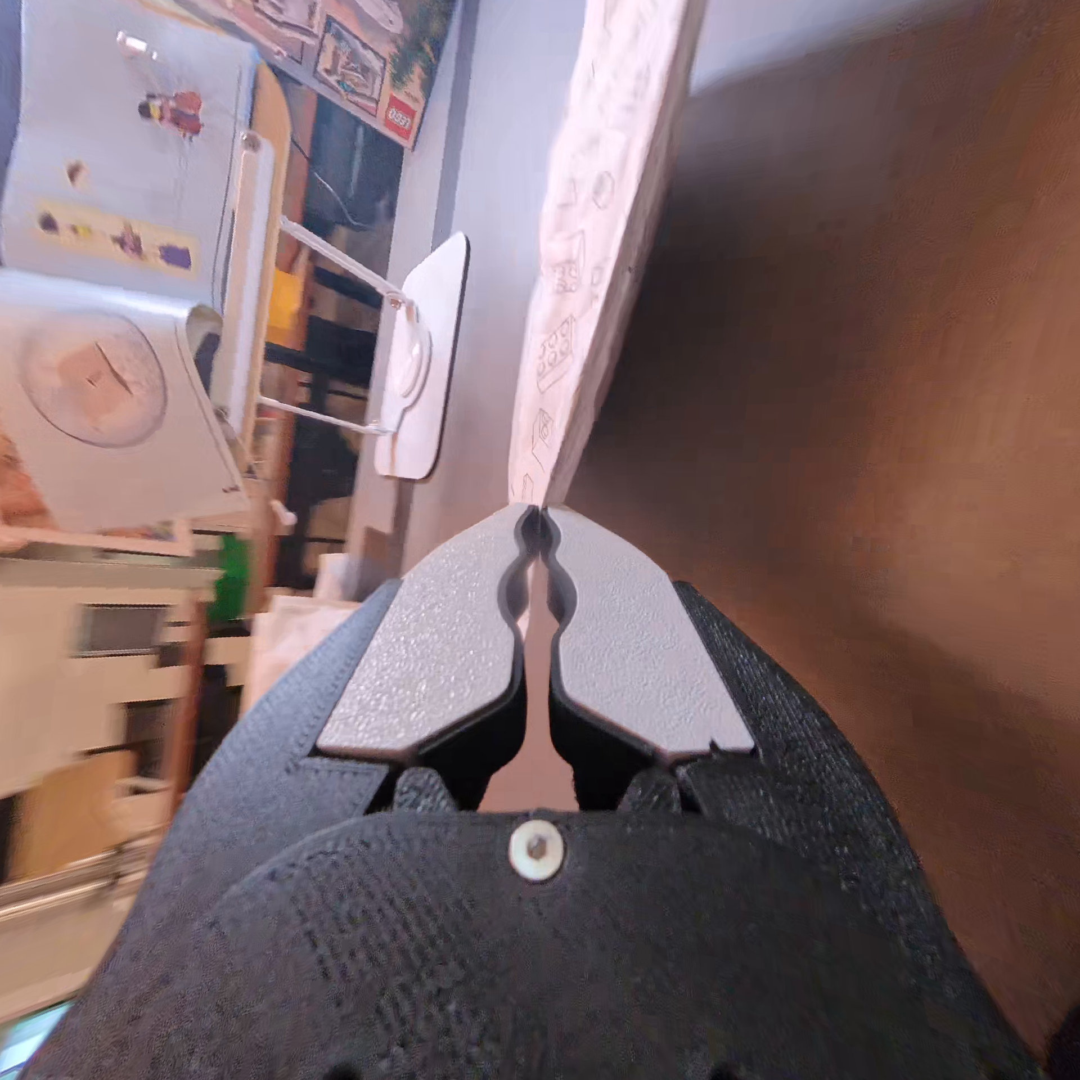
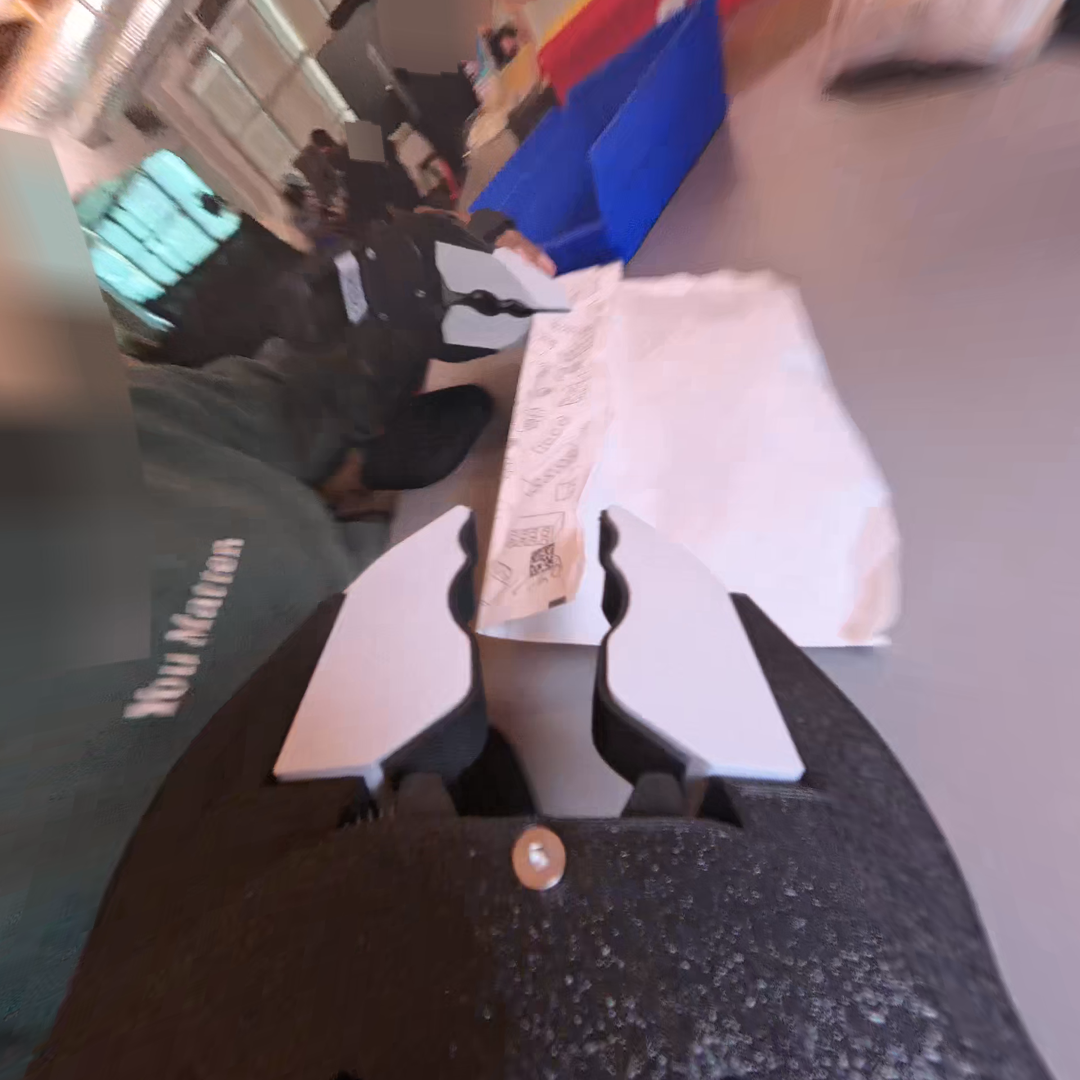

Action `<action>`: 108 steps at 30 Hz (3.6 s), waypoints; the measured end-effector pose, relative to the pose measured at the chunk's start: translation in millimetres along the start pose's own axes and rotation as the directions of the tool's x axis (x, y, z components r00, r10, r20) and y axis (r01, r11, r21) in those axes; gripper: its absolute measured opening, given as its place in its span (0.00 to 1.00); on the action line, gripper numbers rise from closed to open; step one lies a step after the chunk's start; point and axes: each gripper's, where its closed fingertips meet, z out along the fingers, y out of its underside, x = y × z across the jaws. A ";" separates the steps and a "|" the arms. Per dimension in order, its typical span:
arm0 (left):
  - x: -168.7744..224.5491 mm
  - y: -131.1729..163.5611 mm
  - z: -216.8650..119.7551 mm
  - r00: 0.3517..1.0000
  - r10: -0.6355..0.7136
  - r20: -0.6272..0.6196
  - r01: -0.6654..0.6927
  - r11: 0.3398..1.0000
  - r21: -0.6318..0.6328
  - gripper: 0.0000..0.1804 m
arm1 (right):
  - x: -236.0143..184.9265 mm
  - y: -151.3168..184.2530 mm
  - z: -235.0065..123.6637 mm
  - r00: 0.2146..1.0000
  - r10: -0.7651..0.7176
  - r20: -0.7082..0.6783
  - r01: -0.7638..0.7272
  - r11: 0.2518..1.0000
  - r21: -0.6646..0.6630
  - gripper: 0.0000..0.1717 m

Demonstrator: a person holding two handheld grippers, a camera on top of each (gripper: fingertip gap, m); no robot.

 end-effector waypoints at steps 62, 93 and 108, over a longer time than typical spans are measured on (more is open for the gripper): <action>-97.1 11.1 66.5 0.707 -0.678 -0.203 0.701 0.630 0.334 0.20 | 94.2 -76.8 -81.8 0.671 -0.382 -0.635 0.379 0.913 -0.149 0.26; 16.5 146.1 -118.1 0.855 -0.514 0.075 0.479 0.724 -0.497 0.32 | -13.0 106.5 -197.0 0.476 -0.731 -0.489 0.047 0.577 -0.816 0.19; 36.1 212.2 -115.6 0.940 -0.320 0.118 0.315 0.685 -0.657 0.19 | -145.6 103.3 -147.6 0.589 -0.710 -0.386 0.278 0.627 -0.728 0.19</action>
